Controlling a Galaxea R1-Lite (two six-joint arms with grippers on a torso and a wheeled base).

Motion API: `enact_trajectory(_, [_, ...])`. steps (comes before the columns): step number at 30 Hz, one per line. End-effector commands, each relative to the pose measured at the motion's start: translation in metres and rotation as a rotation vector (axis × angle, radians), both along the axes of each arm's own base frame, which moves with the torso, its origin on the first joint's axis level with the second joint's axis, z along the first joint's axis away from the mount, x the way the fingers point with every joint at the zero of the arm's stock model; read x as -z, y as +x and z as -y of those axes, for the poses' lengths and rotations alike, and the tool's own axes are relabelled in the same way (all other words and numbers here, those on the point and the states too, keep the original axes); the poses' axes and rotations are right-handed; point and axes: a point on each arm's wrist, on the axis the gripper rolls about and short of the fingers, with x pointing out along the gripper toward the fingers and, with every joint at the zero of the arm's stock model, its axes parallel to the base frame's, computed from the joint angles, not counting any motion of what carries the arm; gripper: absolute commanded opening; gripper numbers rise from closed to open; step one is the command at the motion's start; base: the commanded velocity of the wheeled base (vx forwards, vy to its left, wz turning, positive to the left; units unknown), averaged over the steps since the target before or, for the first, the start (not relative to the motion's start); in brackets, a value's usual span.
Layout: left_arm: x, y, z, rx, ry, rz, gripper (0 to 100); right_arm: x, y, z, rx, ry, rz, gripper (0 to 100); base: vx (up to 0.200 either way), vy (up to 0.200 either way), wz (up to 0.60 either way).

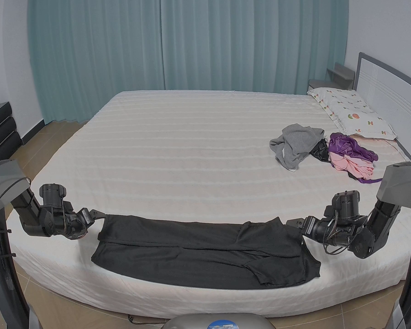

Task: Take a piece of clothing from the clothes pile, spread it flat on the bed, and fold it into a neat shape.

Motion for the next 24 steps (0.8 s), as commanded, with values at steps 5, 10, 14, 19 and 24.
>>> enact_trajectory(5, [0.001,0.037,0.009,-0.042,0.011,0.057,100,0.007,0.02,0.02,0.037,0.041,-0.004,100,0.0,0.0,0.0])
enact_trajectory(10, [0.012,0.059,0.031,-0.019,0.033,0.069,100,0.028,0.035,0.018,0.036,0.038,-0.025,100,0.0,0.0,0.0])
enact_trajectory(14, [0.02,0.067,0.045,0.005,0.04,0.044,100,0.032,0.045,0.014,0.031,0.037,-0.023,100,0.0,0.0,0.0])
enact_trajectory(19, [0.023,0.072,0.047,-0.011,0.061,0.042,0,0.035,0.053,0.012,0.026,0.04,-0.041,100,0.0,0.0,0.0])
enact_trajectory(24, [0.023,0.073,0.045,-0.06,0.071,0.038,0,0.038,0.056,0.01,0.02,0.039,-0.041,100,0.0,0.0,0.0])
